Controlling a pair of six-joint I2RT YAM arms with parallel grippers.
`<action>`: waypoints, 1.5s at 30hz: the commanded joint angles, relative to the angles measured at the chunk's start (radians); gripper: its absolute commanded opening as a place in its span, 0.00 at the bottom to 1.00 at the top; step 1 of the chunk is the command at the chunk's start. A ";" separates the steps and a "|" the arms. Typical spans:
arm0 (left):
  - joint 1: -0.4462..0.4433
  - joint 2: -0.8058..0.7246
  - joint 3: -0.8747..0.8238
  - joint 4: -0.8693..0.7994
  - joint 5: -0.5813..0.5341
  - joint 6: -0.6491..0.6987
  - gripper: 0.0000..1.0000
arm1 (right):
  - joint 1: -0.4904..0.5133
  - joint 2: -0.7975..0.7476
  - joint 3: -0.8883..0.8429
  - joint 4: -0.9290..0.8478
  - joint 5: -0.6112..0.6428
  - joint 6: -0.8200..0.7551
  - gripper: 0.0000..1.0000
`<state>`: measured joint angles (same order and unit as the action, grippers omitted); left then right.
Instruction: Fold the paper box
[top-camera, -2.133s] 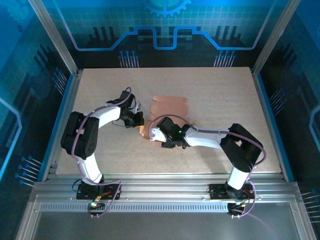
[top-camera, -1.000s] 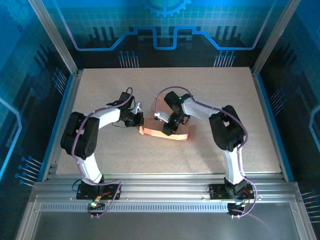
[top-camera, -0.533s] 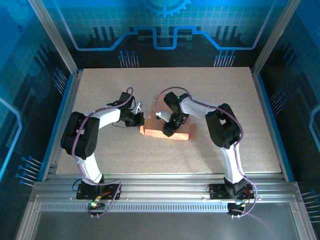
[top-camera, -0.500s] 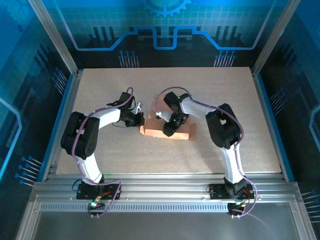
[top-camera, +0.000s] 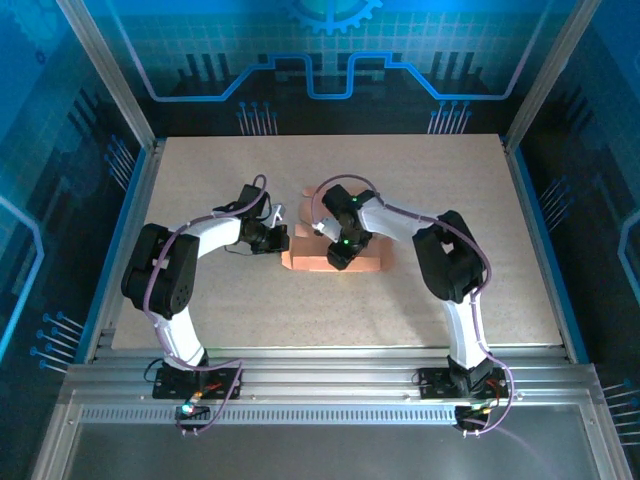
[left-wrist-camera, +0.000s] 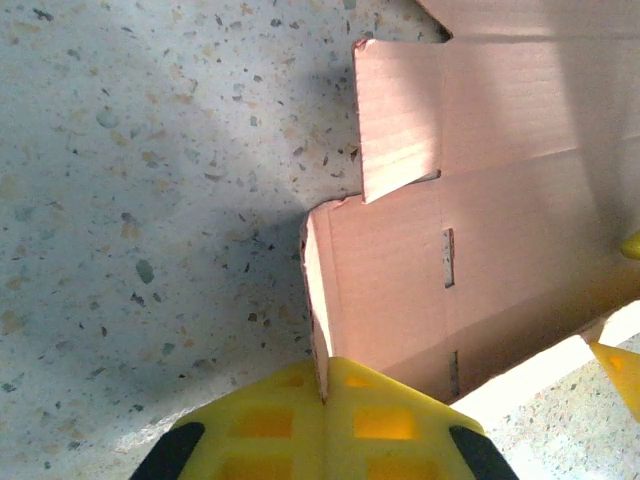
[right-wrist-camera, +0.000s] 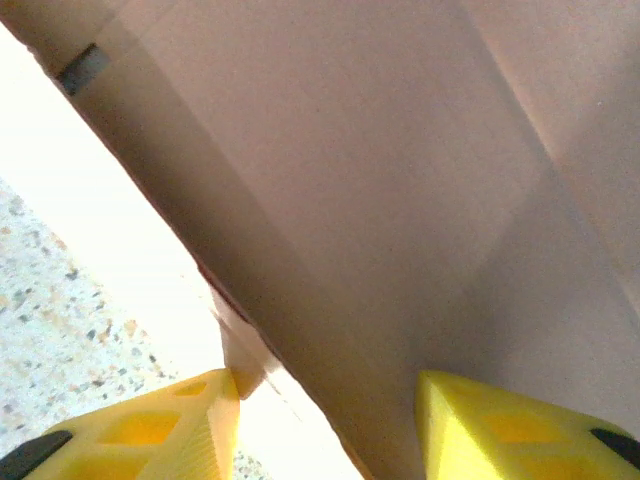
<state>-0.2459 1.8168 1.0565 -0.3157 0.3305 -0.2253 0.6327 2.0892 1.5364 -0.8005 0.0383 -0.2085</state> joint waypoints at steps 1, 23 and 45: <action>0.008 -0.005 -0.033 -0.098 -0.016 0.045 0.00 | 0.033 0.040 -0.033 0.019 0.228 0.005 0.50; 0.014 -0.008 -0.029 -0.104 -0.015 0.047 0.00 | 0.052 -0.056 -0.024 0.049 0.034 -0.058 0.52; 0.014 -0.056 -0.035 -0.093 -0.016 0.031 0.12 | 0.011 -0.268 -0.127 0.215 0.028 0.084 0.56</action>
<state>-0.2310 1.7966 1.0447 -0.3412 0.3206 -0.2081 0.6804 1.9270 1.4292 -0.6689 0.1215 -0.1867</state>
